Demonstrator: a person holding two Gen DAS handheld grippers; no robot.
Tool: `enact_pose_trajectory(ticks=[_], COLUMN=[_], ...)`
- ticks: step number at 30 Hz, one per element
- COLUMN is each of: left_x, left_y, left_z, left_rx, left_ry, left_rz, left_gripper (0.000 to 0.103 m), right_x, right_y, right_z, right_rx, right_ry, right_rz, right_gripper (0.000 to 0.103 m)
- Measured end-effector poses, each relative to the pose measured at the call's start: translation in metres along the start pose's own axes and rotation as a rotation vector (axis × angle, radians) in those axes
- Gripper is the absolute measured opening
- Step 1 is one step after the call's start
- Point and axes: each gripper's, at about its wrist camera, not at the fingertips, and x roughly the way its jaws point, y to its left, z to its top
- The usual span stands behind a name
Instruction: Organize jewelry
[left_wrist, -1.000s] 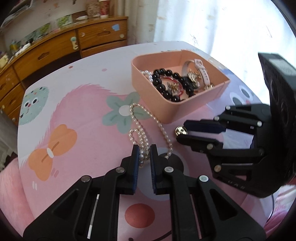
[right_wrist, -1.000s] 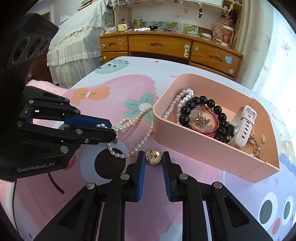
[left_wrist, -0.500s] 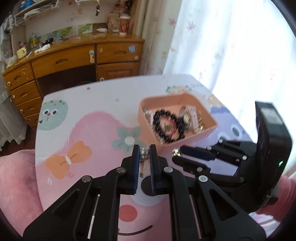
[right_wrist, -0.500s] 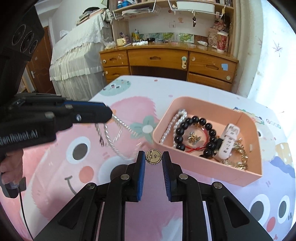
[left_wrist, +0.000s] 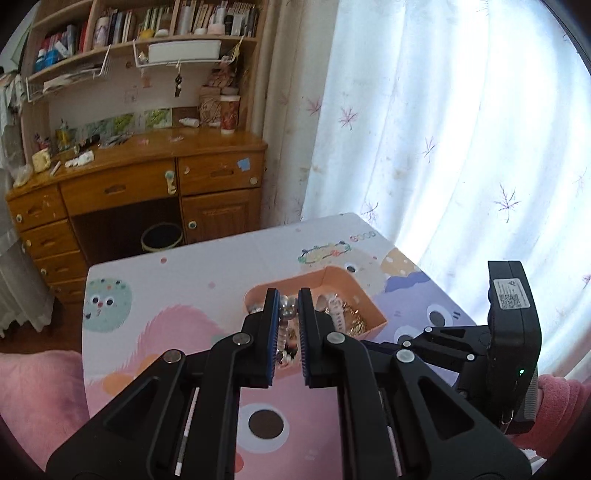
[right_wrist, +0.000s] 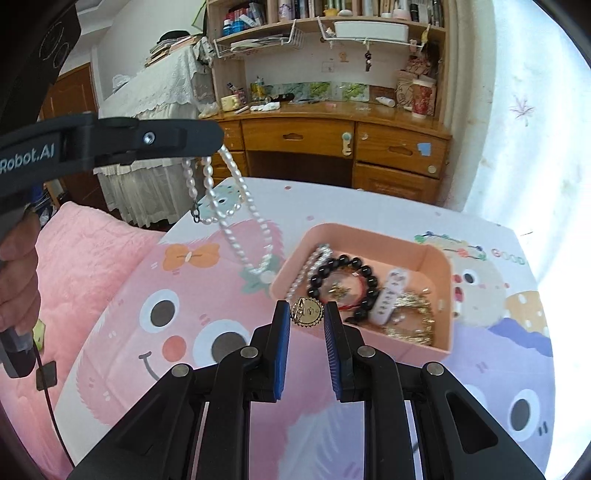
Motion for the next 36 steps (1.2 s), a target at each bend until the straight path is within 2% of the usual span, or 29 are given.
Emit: enact_pose_trajectory(ticks=[4, 12, 20, 21, 22, 23, 25, 26, 27, 29, 31, 36], left_x=[0.008, 0.051, 0.096, 0.102, 0.107, 0.110, 0.118, 0.120, 0.118, 0.114, 0.113, 0.107], left_y=[-0.009, -0.013, -0.007, -0.006, -0.006, -0.004, 0.000, 0.002, 0.005, 0.010, 0.014, 0.019], left_z=[0.012, 0.023, 0.019, 0.018, 0.018, 0.017, 0.014, 0.012, 0.010, 0.003, -0.007, -0.049], left_rx=[0.010, 0.002, -0.054, -0.060, -0.062, -0.064, -0.068, -0.071, -0.074, -0.083, -0.094, -0.116], left_ry=[-0.024, -0.004, 0.063, 0.080, 0.098, 0.111, 0.154, 0.163, 0.163, 0.168, 0.203, 0.346], left_rz=[-0.016, -0.035, -0.068, -0.070, -0.068, -0.061, -0.023, -0.012, -0.007, 0.007, 0.037, 0.165], left_gripper=[0.008, 0.008, 0.008, 0.008, 0.009, 0.011, 0.025, 0.037, 0.047, 0.054, 0.055, 0.056], right_x=[-0.009, -0.005, 0.013, 0.018, 0.020, 0.020, 0.022, 0.022, 0.022, 0.022, 0.020, 0.015], right_y=[-0.020, -0.072, -0.100, -0.101, -0.102, -0.102, -0.101, -0.101, -0.102, -0.101, -0.101, -0.106], right_z=[0.006, 0.013, 0.015, 0.015, 0.014, 0.014, 0.013, 0.012, 0.010, 0.004, -0.004, -0.031], right_rx=[0.015, 0.101, 0.222, 0.238, 0.252, 0.261, 0.275, 0.287, 0.303, 0.324, 0.353, 0.459], right_ry=[-0.007, -0.009, -0.013, -0.006, -0.001, -0.003, -0.006, -0.002, 0.007, 0.024, 0.051, 0.144], right_rz=[-0.055, -0.174, -0.183, -0.172, -0.163, -0.173, -0.197, -0.198, -0.198, -0.205, -0.213, -0.180], right_gripper=[0.018, 0.018, 0.019, 0.024, 0.034, 0.038, 0.040, 0.041, 0.045, 0.059, 0.080, 0.085])
